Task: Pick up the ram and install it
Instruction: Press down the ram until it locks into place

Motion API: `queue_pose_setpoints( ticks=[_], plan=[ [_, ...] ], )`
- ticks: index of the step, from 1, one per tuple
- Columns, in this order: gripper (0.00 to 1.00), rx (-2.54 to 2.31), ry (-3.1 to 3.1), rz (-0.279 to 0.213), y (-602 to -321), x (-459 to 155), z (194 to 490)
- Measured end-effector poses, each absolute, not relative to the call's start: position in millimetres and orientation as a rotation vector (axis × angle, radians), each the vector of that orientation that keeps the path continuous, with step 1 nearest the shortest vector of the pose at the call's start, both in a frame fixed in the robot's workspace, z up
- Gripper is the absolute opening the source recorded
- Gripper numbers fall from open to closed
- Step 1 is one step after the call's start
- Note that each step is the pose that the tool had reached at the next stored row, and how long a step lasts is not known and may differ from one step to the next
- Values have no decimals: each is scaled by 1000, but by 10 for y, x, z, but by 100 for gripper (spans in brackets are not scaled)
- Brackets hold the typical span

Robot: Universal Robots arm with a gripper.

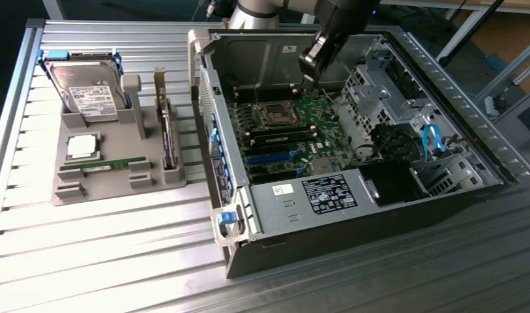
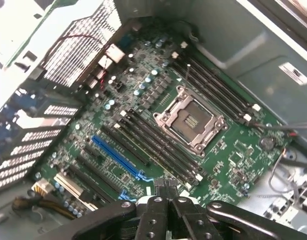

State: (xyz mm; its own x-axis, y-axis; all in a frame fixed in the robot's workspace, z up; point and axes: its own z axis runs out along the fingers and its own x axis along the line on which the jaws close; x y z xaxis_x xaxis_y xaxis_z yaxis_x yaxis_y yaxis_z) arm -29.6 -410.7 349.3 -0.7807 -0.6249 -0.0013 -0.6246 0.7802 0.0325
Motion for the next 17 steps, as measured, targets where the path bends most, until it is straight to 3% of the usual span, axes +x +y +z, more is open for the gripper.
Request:
queue_pose_setpoints(
  ticks=[17],
  plan=[
    [10,349,-3119,-51,-4107,-296,3493]
  ],
)
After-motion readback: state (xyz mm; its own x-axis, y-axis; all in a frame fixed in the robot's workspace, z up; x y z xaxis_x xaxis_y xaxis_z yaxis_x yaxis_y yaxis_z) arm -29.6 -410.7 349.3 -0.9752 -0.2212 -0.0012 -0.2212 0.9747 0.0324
